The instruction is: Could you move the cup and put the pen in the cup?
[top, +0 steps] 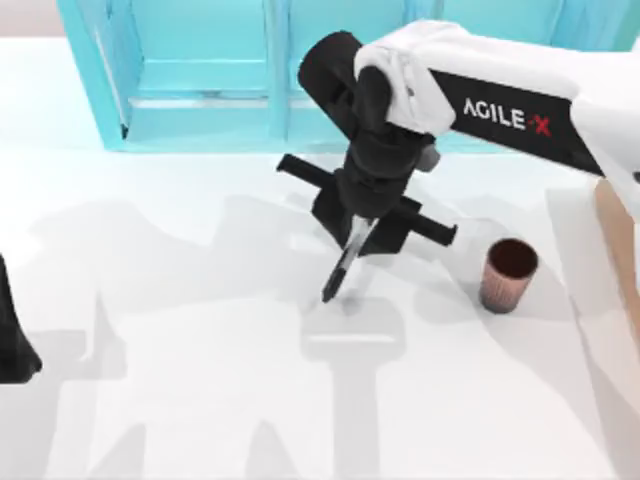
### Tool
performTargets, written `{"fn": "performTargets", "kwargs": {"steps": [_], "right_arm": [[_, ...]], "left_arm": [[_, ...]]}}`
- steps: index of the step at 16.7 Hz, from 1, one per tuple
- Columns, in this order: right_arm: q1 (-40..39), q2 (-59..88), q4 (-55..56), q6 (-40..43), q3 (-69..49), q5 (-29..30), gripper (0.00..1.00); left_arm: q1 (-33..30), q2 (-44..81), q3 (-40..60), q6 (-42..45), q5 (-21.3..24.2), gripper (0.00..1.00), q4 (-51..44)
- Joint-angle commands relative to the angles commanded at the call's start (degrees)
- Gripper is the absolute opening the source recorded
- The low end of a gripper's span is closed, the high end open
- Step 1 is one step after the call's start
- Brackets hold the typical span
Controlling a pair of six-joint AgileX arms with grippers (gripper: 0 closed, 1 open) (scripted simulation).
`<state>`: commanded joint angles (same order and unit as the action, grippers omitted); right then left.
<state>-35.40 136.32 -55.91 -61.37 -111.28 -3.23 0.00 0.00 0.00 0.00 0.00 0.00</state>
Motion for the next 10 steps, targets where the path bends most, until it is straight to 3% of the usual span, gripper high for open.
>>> {"fn": "performTargets", "kwargs": {"steps": [6, 10], "right_arm": [[-5.1, -16.3, -4.4, -5.0, 10.0, 0.6, 0.00], [-6.4, -19.2, -5.6, -6.3, 12.5, 0.8, 0.00]], "left_arm": [[0.0, 0.0, 0.0, 0.0, 0.0, 1.00, 0.0], [0.0, 0.0, 0.0, 0.0, 0.0, 1.00, 0.0]]}}
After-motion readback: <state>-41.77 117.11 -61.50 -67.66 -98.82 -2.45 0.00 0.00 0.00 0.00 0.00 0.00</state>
